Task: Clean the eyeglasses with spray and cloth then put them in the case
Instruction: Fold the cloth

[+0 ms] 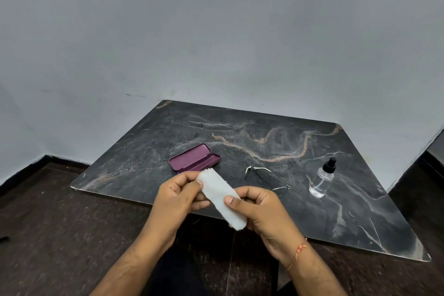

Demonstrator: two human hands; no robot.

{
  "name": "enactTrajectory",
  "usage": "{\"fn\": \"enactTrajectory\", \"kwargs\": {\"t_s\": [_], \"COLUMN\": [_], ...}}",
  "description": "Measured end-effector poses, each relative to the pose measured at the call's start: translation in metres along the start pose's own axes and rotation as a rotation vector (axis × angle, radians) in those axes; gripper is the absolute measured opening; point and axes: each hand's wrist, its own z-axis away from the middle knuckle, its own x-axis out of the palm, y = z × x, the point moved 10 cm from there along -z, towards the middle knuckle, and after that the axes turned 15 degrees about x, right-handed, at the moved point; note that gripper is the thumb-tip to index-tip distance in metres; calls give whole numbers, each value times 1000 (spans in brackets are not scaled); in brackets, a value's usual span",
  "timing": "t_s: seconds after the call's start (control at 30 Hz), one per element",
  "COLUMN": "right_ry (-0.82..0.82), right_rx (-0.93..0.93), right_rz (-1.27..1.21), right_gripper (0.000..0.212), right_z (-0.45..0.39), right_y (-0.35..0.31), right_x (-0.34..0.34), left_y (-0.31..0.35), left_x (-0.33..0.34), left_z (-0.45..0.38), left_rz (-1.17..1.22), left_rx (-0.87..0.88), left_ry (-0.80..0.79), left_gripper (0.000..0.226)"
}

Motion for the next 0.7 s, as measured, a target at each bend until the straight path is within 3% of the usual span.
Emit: {"fn": "enactTrajectory", "kwargs": {"t_s": [0.17,0.3,0.47,0.7], "right_ry": [41,41,23,-25], "right_rx": [-36,-35,-51,-42], "right_rz": [101,194,299,304], "right_gripper": [12,9,9,17], "right_z": [0,1,-2,-4], "right_y": [-5,-9,-13,-10], "right_x": [-6,-10,-10,-5], "left_y": [4,2,-6,-10], "left_x": [4,6,6,-6], "left_z": [-2,-4,-8,-9], "left_rz": [-4,-24,-51,-87], "left_rx": [17,-9,-36,-44], "left_ry": [-103,-169,-194,-115], "left_gripper": [19,38,19,20]}}
